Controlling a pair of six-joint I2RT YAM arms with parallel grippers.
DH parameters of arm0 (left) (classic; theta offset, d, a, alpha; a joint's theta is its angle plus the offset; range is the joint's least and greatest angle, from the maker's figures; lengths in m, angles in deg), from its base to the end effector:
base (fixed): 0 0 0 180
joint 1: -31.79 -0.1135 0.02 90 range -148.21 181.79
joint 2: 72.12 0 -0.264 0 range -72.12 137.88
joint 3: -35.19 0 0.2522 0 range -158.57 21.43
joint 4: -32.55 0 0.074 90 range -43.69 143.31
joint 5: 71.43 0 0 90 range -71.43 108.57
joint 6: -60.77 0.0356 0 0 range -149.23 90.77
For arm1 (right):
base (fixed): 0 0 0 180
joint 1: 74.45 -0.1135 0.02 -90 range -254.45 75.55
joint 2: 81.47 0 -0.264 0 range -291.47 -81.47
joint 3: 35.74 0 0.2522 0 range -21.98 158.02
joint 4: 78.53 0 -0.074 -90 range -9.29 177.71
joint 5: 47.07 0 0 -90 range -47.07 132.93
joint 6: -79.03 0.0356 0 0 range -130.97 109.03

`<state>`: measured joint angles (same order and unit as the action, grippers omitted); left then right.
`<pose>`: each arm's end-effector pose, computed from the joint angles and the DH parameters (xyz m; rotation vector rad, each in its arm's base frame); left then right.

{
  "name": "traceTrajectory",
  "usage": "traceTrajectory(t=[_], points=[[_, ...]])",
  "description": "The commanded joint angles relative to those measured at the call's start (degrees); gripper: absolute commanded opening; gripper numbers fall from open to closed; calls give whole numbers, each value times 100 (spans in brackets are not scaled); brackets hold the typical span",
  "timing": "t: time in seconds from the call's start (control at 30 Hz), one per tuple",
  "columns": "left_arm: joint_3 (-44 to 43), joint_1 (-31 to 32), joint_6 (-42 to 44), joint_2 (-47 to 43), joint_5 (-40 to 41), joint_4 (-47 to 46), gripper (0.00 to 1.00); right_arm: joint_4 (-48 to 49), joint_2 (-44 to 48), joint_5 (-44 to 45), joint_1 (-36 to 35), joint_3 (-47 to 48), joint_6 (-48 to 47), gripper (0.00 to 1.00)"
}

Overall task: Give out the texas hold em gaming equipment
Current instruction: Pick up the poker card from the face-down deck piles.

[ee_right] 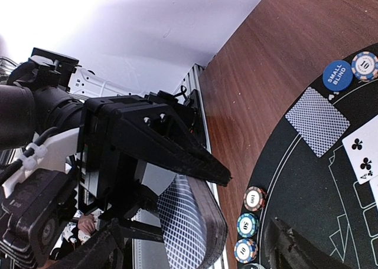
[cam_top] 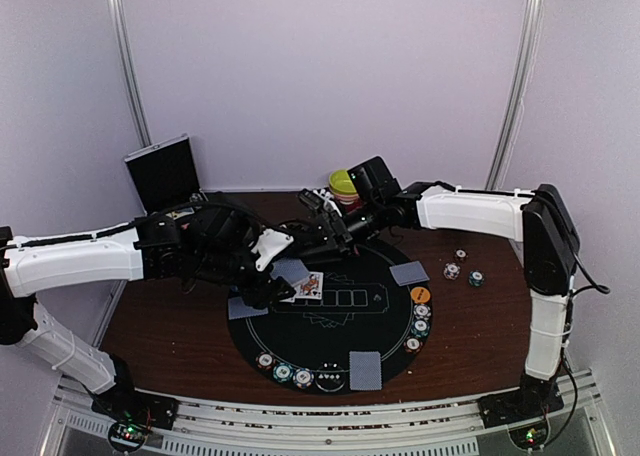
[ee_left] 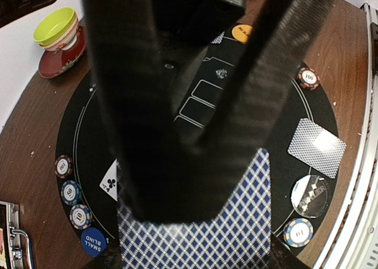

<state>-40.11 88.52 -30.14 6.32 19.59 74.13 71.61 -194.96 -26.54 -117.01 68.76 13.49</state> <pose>0.1633 -0.2478 0.2812 1.1159 2.1257 -0.4640 0.3028 0.3233 0.2620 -1.1208 2.1617 1.9467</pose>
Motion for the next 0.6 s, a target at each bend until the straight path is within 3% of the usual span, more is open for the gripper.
traceTrajectory(t=[0.0,0.57], points=[[-130,39,76,-47,-97,-351,63,104,-113,-81,-149,227,45,84],[-89,93,99,-65,-154,-392,63,2,-329,0,-244,443,36,82]])
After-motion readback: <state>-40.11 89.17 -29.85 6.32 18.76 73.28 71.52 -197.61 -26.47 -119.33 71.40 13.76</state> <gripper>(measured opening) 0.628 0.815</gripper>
